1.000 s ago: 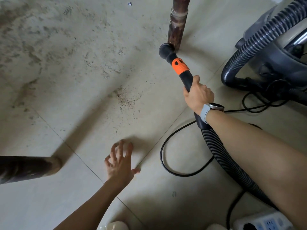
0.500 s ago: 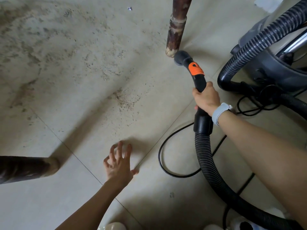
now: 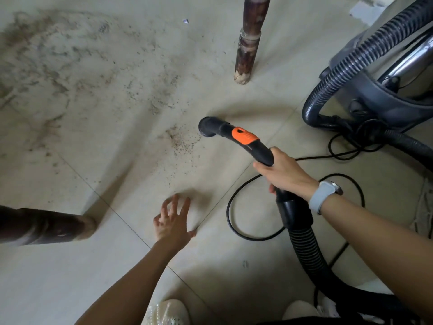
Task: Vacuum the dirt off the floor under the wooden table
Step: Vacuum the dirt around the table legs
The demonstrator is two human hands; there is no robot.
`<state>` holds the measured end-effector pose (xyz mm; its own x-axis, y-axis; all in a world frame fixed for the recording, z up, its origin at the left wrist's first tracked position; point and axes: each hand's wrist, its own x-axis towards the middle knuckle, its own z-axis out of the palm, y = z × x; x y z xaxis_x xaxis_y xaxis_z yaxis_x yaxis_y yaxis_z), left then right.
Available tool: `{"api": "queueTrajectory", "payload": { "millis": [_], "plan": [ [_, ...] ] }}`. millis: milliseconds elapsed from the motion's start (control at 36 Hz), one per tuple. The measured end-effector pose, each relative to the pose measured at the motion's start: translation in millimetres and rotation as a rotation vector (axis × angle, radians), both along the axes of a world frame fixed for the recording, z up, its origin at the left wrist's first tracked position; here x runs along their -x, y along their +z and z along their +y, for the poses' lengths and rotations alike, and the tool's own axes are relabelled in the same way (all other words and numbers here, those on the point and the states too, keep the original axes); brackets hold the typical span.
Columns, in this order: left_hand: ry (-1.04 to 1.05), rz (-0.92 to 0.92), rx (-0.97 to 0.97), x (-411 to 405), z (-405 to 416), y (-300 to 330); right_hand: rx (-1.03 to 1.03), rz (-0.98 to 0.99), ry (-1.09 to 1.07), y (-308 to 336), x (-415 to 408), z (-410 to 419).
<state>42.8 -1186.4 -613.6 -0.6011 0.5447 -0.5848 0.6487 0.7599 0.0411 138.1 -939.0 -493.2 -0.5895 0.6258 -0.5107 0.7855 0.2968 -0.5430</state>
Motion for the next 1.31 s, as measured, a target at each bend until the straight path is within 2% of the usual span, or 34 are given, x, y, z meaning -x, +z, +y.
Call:
{"api": "queueTrajectory", "payload": {
  "millis": [111,194,361,444,694,917,1111,1250,1306],
  "plan": [
    [-0.013,-0.043,-0.013,6,-4,1,-0.072,0.011,-0.041,8,4,8],
    [-0.007,-0.095,-0.016,10,-8,2,-0.045,0.016,-0.105,6,-1,10],
    [0.022,-0.161,-0.038,16,-10,3,0.1,0.025,-0.007,4,-14,-12],
    [0.034,-0.185,-0.042,16,-9,3,0.107,0.031,0.014,11,-11,-9],
    [0.012,-0.119,-0.029,2,-28,-1,0.124,-0.011,0.086,20,-20,-31],
    [0.074,-0.167,-0.034,-4,-45,3,0.133,-0.03,0.077,26,-28,-38],
    [0.128,-0.175,-0.049,1,-52,2,0.072,-0.088,0.205,33,-32,-62],
    [0.136,-0.161,-0.053,0,-55,-1,-0.158,-0.156,0.454,30,-44,-79],
    [0.136,-0.154,-0.058,-1,-56,-1,-0.2,-0.161,0.48,26,-50,-81]
  ]
}}
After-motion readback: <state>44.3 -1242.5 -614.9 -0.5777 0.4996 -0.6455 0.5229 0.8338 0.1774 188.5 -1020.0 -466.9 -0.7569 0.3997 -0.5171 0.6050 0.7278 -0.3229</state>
